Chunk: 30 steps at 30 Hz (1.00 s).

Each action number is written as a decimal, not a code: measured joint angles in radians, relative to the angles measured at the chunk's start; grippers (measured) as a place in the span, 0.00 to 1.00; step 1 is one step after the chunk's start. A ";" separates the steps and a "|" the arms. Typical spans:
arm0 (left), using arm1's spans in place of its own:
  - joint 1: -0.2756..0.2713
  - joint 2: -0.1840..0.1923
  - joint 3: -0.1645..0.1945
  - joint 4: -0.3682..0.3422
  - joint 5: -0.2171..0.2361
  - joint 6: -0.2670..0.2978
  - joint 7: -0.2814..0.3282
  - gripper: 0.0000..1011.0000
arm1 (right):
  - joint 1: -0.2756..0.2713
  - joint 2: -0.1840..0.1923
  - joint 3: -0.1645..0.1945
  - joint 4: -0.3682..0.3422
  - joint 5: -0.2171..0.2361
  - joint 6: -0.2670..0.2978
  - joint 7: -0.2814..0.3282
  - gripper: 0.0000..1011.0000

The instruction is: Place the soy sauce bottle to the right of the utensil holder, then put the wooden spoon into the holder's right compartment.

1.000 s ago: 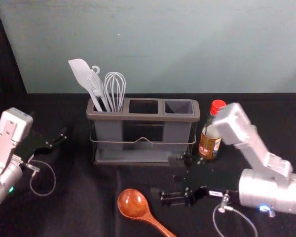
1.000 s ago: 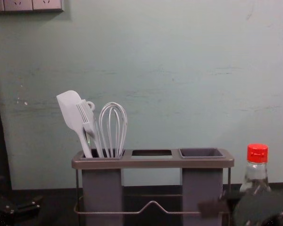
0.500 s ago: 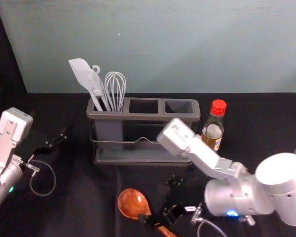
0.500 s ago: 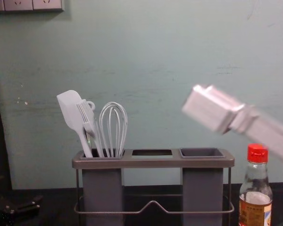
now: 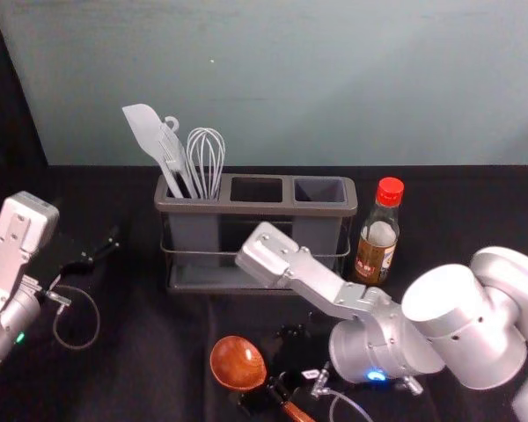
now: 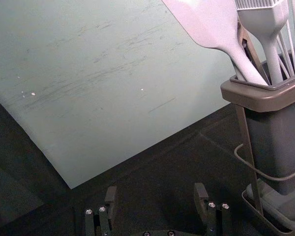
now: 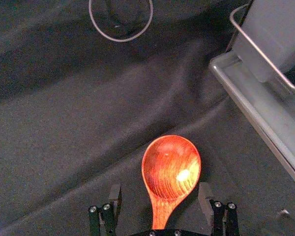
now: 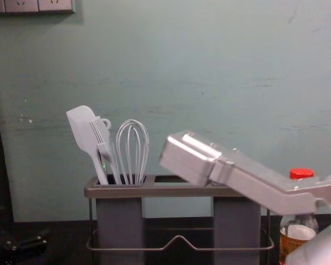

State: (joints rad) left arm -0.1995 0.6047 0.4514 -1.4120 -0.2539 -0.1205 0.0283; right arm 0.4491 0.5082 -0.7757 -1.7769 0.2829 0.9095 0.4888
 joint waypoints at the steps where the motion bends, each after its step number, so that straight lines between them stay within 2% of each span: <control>1: 0.000 0.000 0.000 0.000 0.000 0.000 0.000 1.00 | 0.003 -0.004 -0.003 0.004 -0.003 0.002 0.002 0.99; 9: 0.000 0.000 0.000 0.000 0.000 0.000 0.000 1.00 | 0.028 -0.037 -0.029 0.046 -0.038 0.015 0.022 0.99; 30: 0.000 0.000 0.000 0.000 0.000 0.000 0.000 1.00 | 0.051 -0.090 -0.041 0.115 -0.102 0.014 0.049 0.99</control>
State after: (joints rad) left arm -0.1995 0.6047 0.4513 -1.4120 -0.2539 -0.1205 0.0283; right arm 0.4996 0.4179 -0.8166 -1.6620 0.1806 0.9233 0.5382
